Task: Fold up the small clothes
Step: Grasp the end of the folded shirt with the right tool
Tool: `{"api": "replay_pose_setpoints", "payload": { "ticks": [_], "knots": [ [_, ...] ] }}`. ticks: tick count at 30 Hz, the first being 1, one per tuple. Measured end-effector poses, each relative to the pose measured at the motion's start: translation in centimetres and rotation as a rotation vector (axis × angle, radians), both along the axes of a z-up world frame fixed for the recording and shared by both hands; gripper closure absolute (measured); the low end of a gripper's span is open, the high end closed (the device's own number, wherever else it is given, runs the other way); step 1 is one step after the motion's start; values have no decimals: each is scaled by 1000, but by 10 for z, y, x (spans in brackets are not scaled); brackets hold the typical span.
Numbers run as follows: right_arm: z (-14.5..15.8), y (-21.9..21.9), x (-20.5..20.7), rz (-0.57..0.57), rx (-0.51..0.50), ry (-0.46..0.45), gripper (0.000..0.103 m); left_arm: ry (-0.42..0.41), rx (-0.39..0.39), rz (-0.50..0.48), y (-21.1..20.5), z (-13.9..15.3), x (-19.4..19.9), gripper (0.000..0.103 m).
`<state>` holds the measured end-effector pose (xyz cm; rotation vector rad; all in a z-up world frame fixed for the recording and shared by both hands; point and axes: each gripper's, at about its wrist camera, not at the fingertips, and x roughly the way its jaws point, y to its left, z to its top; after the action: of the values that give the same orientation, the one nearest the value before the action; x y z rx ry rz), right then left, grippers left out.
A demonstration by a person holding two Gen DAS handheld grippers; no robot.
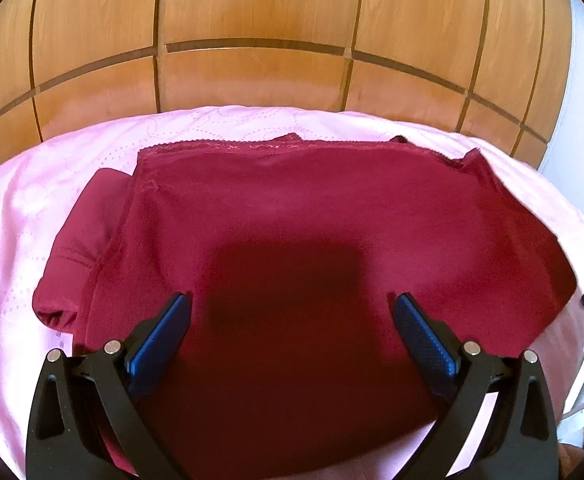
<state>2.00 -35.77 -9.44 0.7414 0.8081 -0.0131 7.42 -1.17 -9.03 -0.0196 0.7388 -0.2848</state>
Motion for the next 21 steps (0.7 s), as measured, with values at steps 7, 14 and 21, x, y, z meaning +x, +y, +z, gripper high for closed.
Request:
{"api": "replay_pose_setpoints", "payload": {
  "ticks": [7, 14, 21],
  "knots": [
    [-28, -11, -1, -46, 147, 10, 4, 5, -116, -14, 9, 7, -4, 3],
    [-33, -19, 14, -77, 257, -75, 4, 1, -14, -28, -7, -2, -4, 2],
    [-30, -16, 39, -49, 215, -127, 11, 18, -14, -36, -8, 3, -2, 3]
  ]
}}
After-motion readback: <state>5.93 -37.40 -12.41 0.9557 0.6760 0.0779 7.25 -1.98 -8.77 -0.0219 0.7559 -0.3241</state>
